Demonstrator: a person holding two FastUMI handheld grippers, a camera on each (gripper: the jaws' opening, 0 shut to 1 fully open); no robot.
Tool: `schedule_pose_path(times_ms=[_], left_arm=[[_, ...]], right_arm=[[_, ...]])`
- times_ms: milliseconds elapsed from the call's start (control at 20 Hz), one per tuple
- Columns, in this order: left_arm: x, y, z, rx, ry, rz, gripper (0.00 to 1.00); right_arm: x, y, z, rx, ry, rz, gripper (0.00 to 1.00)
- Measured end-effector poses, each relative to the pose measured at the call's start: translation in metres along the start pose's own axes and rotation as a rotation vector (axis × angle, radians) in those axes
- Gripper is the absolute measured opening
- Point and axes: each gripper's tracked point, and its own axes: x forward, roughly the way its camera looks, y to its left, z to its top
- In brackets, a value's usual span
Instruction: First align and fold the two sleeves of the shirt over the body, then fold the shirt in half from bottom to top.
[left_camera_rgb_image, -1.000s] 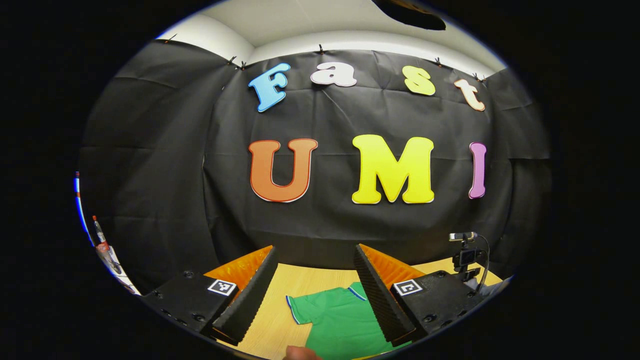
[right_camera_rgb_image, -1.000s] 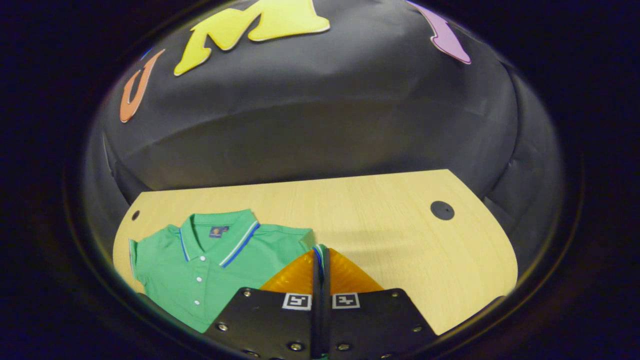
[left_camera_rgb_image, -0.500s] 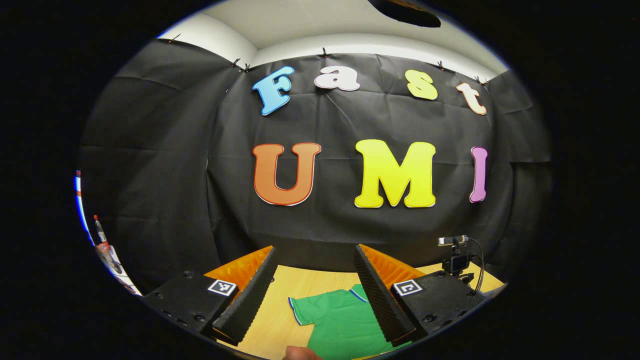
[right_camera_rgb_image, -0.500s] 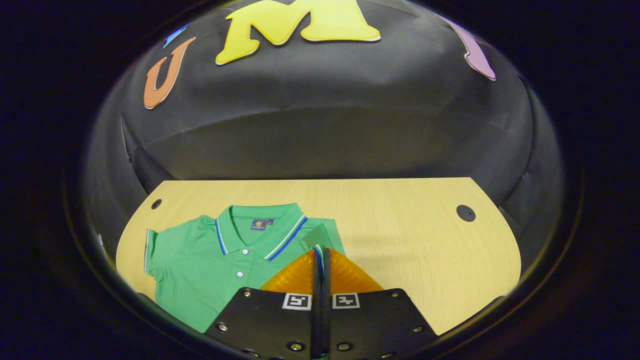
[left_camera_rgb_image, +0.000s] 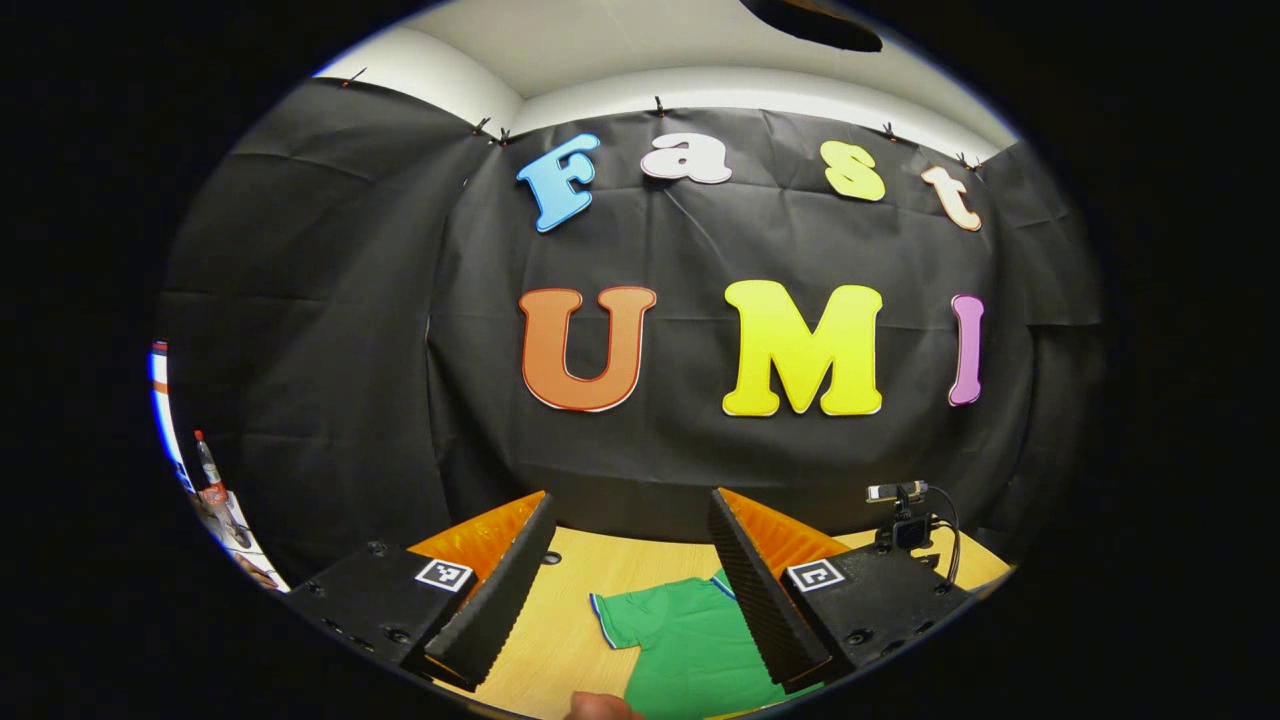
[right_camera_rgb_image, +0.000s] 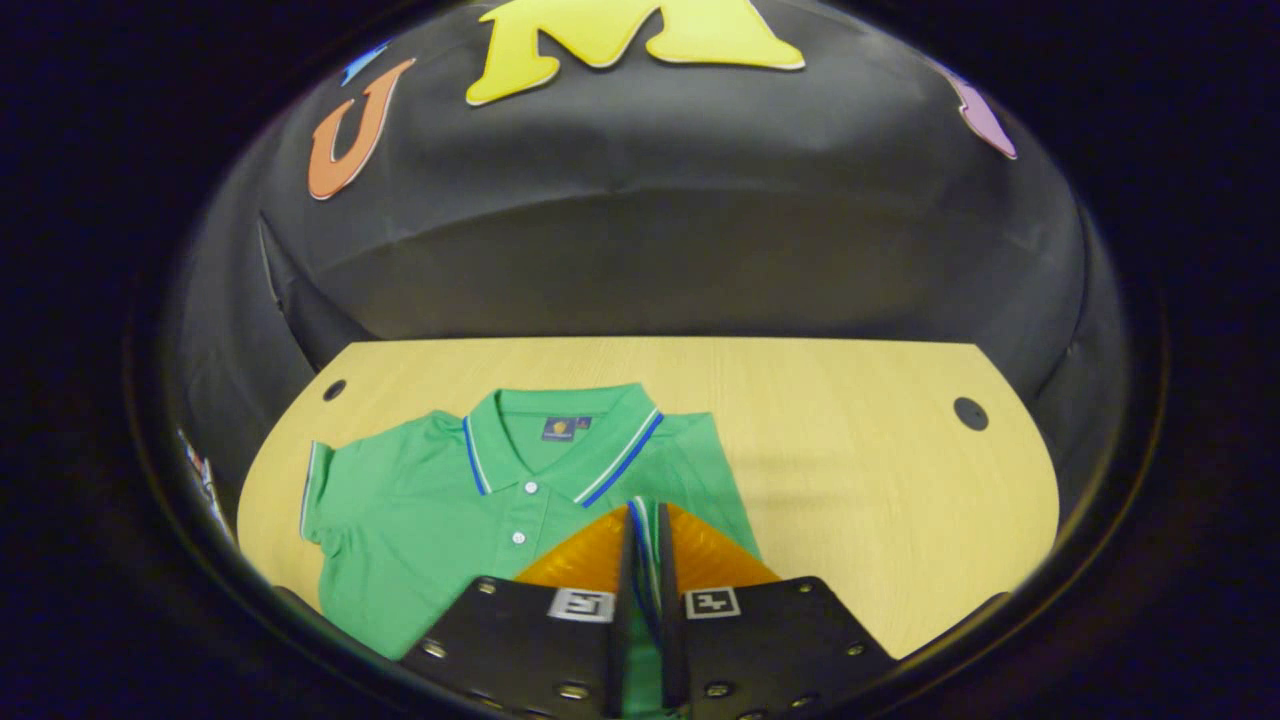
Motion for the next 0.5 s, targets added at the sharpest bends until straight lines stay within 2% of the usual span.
schedule_pose_path(times_ms=[100, 150, 300, 500], left_arm=[[0.002, 0.0, -0.004, -0.016, 0.013, 0.0, 0.98], [0.003, 0.001, -0.008, -0.019, 0.02, 0.001, 0.98], [0.015, 0.003, -0.03, -0.025, 0.059, -0.002, 0.98], [0.052, 0.003, -0.092, -0.062, 0.198, -0.026, 0.98]], right_arm=[[-0.009, -0.007, -0.006, -0.008, 0.019, -0.038, 0.72], [0.0, -0.008, -0.008, 0.001, 0.016, -0.037, 1.0], [-0.016, -0.015, -0.001, 0.012, -0.017, -0.052, 0.98], [-0.07, -0.025, 0.04, -0.027, -0.155, -0.055, 0.98]])
